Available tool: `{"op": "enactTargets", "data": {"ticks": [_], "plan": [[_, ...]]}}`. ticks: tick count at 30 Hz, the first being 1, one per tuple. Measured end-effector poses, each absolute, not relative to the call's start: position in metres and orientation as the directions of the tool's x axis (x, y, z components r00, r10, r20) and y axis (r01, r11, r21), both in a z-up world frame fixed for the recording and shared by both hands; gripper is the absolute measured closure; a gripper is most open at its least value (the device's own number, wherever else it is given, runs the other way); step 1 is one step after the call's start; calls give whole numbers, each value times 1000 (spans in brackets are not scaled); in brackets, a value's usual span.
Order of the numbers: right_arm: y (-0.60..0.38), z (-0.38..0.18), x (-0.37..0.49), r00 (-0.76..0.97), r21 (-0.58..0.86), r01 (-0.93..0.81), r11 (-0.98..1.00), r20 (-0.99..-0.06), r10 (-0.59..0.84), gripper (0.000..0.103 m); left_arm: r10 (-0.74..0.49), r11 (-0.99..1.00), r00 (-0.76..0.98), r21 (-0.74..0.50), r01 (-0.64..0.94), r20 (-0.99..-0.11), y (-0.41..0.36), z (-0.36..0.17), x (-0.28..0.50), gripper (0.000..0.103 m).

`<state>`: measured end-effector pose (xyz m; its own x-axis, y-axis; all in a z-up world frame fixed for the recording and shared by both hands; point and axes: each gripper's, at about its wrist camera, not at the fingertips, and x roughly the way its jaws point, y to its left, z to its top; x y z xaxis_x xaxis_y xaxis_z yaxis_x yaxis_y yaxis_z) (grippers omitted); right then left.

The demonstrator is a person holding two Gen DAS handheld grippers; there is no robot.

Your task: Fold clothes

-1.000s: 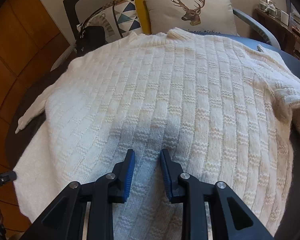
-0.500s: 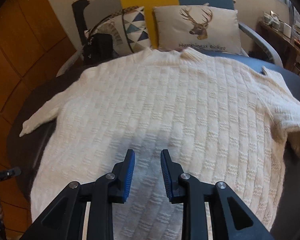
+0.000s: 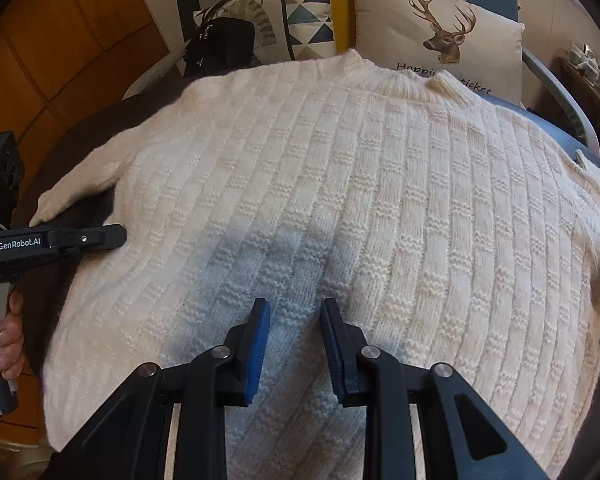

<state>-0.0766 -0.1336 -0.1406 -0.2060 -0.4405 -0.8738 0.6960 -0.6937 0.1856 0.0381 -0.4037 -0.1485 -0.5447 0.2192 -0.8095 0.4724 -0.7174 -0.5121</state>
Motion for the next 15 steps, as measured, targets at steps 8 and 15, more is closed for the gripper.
{"op": "enactTargets", "data": {"ticks": [8, 15], "plan": [[-132, -135, -80, -195, 207, 693, -690, -869, -456, 77, 145, -760, -569, -459, 459, -810, -405, -119, 52, 98], [-112, -132, -81, -212, 211, 663, -718, -867, -450, 77, 69, -693, -624, -487, 531, -778, -459, -91, 82, 98]]}}
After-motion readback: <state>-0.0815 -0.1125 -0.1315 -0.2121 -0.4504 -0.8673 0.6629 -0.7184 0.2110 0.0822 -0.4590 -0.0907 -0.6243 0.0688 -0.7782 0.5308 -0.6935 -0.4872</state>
